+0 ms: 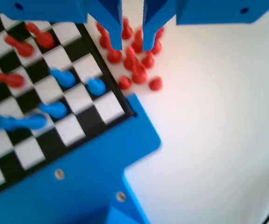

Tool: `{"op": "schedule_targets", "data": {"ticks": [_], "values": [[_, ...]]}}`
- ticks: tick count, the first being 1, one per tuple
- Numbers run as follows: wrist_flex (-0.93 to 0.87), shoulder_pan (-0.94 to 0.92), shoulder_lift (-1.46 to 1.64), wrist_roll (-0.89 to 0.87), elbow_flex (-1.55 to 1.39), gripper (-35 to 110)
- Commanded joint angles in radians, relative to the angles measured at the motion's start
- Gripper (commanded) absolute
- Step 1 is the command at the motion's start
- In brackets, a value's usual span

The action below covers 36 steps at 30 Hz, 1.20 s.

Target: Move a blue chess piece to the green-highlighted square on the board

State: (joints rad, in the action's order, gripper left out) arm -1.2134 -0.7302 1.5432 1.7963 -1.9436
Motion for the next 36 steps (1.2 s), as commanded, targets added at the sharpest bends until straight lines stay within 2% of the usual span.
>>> {"op": "schedule_targets", "data": {"ticks": [1, 8, 19, 28, 36], "values": [[-0.026, 0.161, 0.117, -0.135, 0.058, 7], [-0.035, 0.460, 0.130, -0.354, 0.146, 7], [0.014, 0.804, 0.046, -0.491, 0.236, 7], [-0.052, 0.977, -0.198, -0.535, 0.568, 8], [-0.020, 1.008, -0.339, -0.474, 0.675, 11]]}}
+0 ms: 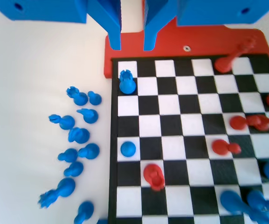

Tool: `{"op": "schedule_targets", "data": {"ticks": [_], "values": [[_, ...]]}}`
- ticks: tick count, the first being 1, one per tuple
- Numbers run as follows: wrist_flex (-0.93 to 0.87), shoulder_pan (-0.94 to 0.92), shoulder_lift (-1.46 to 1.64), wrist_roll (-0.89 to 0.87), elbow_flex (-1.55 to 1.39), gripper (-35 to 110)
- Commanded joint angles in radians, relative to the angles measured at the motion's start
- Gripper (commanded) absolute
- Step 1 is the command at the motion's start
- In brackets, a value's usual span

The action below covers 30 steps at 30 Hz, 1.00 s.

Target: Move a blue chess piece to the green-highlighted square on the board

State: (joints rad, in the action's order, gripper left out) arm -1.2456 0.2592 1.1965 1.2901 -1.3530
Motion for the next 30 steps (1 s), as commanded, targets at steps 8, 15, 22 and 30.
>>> {"op": "schedule_targets", "data": {"ticks": [8, 15, 22, 30], "values": [[0.112, 0.002, -0.075, 0.083, 0.075, 13], [0.166, 0.014, -0.117, 0.091, 0.060, 13], [0.212, 0.020, -0.120, 0.098, 0.012, 13], [0.247, 0.025, -0.164, 0.103, -0.015, 13]]}}
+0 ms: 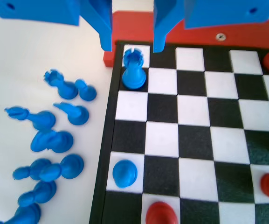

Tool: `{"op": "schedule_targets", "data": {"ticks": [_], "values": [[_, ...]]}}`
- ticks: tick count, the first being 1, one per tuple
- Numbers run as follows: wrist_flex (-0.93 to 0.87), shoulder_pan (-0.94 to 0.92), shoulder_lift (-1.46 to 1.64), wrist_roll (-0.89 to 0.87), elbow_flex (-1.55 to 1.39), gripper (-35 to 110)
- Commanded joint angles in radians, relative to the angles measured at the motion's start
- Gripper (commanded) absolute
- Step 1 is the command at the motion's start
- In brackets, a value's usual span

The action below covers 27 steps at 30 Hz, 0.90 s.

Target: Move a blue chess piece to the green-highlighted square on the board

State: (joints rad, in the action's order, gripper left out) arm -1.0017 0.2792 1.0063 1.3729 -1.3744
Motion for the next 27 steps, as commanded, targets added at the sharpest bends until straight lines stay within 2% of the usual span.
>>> {"op": "schedule_targets", "data": {"ticks": [1, 18, 27], "values": [[0.005, 0.005, 0.020, 0.021, 0.006, 13], [0.032, 0.005, -0.021, 0.026, -0.002, 12], [0.037, 0.008, -0.020, 0.028, 0.000, 5]]}}
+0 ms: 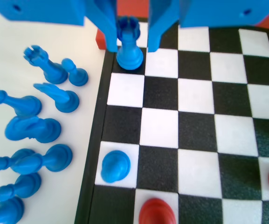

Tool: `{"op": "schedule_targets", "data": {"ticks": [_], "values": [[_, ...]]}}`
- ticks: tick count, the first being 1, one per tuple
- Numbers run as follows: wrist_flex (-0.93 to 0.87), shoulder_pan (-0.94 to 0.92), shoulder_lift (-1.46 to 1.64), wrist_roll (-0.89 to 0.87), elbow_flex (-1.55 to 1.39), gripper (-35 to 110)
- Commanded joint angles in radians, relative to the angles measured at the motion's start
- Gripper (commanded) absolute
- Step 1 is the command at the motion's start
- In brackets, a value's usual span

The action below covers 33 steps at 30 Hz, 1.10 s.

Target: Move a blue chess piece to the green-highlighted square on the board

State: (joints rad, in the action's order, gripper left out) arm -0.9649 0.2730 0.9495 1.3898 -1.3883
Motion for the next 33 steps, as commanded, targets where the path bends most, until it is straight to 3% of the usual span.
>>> {"op": "schedule_targets", "data": {"ticks": [1, 19, 33], "values": [[-0.005, 0.015, 0.037, 0.011, 0.018, 2], [-0.060, 0.046, 0.206, -0.046, -0.015, 1], [0.032, 0.123, 0.439, -0.052, -0.385, 1]]}}
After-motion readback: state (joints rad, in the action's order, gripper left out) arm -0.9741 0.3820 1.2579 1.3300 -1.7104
